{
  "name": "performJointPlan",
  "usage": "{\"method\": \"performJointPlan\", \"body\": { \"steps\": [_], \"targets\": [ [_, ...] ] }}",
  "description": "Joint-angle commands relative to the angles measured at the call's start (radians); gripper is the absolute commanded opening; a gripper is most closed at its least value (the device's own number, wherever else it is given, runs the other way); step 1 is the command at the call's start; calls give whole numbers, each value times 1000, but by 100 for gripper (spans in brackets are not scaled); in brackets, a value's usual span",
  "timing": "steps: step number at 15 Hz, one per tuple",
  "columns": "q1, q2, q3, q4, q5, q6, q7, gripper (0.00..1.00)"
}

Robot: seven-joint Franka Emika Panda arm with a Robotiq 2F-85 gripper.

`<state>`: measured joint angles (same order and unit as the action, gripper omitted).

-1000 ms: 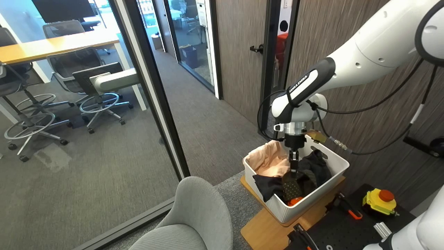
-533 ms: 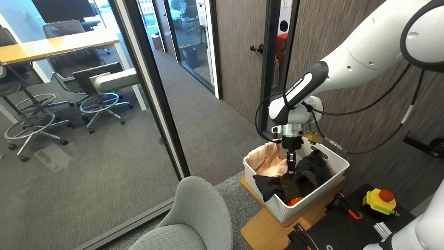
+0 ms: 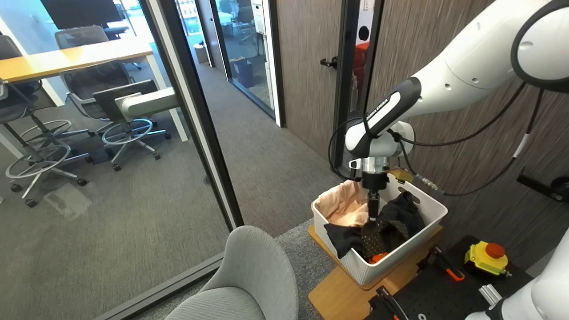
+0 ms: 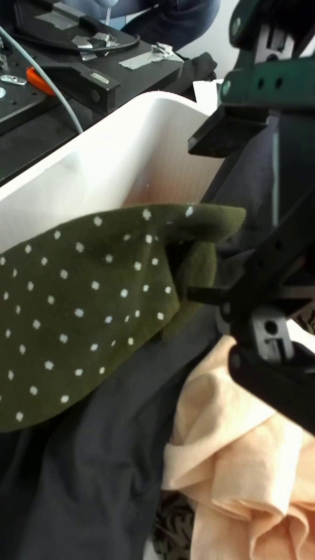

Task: Put the sock in the laundry basket

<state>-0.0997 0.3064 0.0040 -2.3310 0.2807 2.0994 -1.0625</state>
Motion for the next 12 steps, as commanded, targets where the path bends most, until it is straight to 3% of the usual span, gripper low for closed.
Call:
{"method": "performJointPlan", "body": {
  "steps": [1,6,12],
  "targets": [
    [-3,-104,-2,-53,-12,1,90,100],
    [39,-356,-6,-195,-104,27,348,100],
    [109,-682,39,-333,-227,-22,729,100]
  ]
}}
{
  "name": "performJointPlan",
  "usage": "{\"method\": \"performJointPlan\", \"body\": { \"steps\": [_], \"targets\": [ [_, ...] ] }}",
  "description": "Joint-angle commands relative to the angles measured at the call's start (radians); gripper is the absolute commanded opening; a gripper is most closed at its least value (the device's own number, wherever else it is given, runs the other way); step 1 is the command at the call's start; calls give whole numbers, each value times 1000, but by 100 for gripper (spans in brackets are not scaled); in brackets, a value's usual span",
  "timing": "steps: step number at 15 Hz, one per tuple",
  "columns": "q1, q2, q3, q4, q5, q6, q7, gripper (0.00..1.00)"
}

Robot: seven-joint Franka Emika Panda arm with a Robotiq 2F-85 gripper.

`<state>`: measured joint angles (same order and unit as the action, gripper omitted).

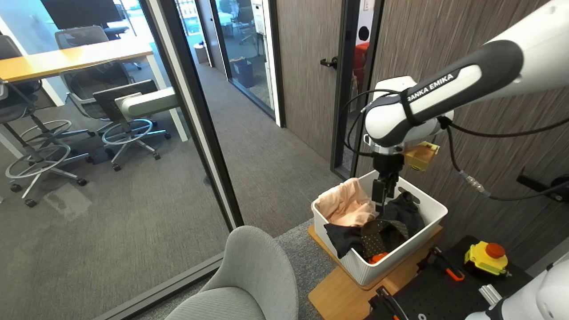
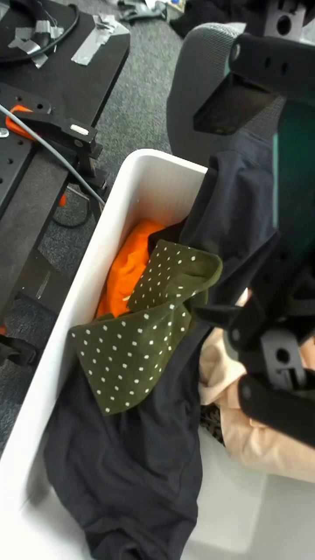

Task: Put the sock in the laundry basket

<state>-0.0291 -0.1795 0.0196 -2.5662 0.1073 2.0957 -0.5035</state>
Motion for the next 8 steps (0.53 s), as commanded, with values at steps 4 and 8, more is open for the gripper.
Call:
{"method": "performJointPlan", "body": {
  "steps": [4,8],
  "targets": [
    [88,-415,60,-155,-74,-103,321,100],
    [142,-637,52,-173,-59,-240,322,100]
  ]
}}
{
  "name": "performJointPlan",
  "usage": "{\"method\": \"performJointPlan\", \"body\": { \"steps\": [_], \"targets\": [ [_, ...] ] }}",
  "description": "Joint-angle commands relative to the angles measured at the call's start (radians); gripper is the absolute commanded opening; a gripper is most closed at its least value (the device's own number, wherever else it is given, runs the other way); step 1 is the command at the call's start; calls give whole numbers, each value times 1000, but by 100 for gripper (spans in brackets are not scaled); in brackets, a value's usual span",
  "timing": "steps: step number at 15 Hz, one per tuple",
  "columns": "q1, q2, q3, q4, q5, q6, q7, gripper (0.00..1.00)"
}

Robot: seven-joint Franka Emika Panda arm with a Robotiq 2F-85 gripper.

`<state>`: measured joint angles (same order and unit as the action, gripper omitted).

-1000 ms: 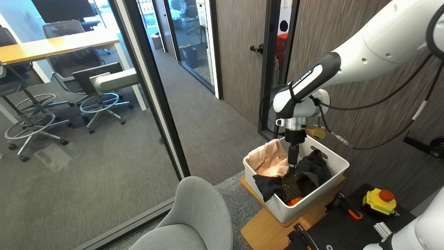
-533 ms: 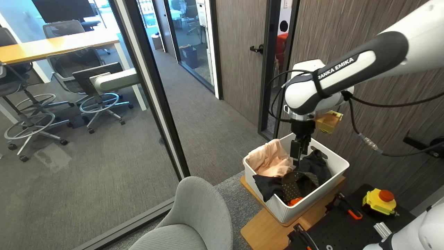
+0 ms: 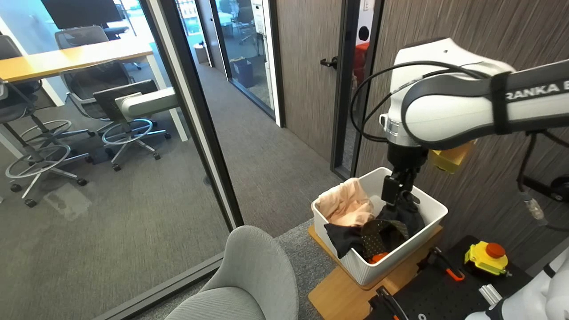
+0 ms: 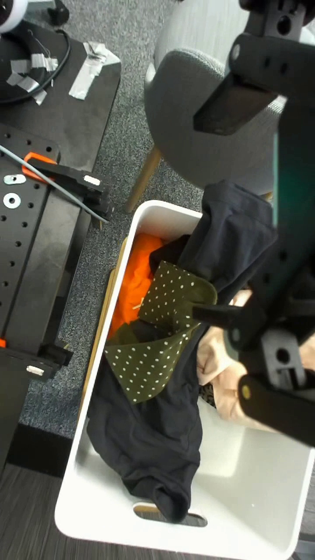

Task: Put the sock in the laundry basket

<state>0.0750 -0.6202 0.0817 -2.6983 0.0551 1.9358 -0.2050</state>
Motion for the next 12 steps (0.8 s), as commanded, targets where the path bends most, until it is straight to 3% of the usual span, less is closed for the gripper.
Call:
{"method": "performJointPlan", "body": {
  "steps": [1,7,12],
  "targets": [
    [50,-253,-17,-41,-2,-120,14,100],
    [60,-544,-51,-70,-10,-330,12,100],
    [48,-625,-76,-51,-9,-388,15,100]
  ]
}}
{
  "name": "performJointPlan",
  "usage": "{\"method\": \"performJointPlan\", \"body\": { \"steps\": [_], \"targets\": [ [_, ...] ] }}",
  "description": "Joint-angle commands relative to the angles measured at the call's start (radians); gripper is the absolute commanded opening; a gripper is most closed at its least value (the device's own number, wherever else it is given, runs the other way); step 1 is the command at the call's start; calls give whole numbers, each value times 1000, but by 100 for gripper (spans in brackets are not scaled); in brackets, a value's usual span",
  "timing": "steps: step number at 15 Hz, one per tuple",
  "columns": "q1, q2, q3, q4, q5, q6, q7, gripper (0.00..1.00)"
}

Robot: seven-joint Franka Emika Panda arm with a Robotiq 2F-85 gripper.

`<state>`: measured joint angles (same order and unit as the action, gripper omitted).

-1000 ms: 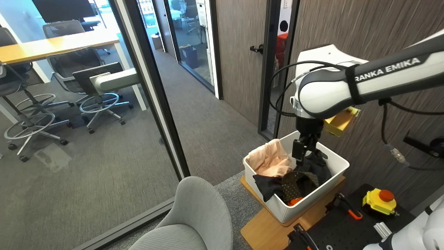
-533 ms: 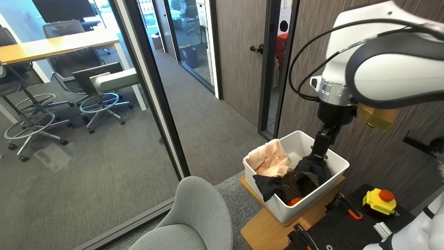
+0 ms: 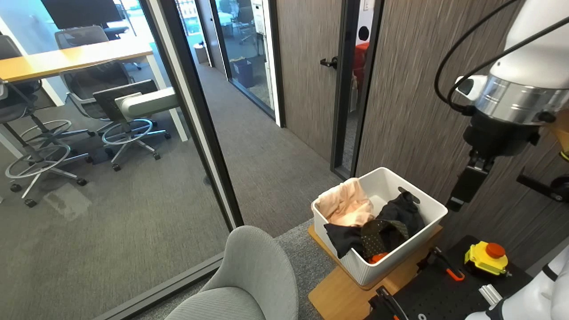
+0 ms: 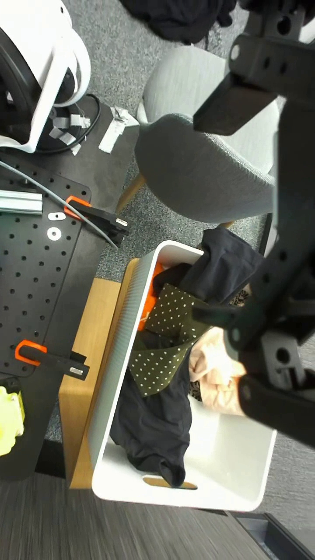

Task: Put the sock in the laundry basket

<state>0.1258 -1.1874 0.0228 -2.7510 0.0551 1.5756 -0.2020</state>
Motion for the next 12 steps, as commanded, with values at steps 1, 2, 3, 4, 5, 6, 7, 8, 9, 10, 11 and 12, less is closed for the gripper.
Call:
{"method": "performJointPlan", "body": {
  "steps": [1,2,3,4,5,6,7,8,9,10,11,12],
  "targets": [
    [-4,-69,-20,2,-8,-33,13,100],
    [-5,-76,-21,2,-7,-37,15,100],
    [-7,-82,-25,1,-8,-40,15,100],
    [-8,-90,-27,1,-7,-42,17,100],
    [-9,-96,-24,1,-6,-46,22,100],
    [-10,-101,-24,1,-5,-48,26,100],
    [-12,-104,-27,1,-7,-50,28,100],
    [-14,-106,-28,1,-6,-51,31,100],
    [-22,-110,-35,1,-3,-51,39,100],
    [-3,-79,-25,1,-1,-38,25,100],
    [-6,-82,-28,0,-1,-39,28,100],
    [-9,-84,-30,0,-1,-39,29,100]
  ]
}}
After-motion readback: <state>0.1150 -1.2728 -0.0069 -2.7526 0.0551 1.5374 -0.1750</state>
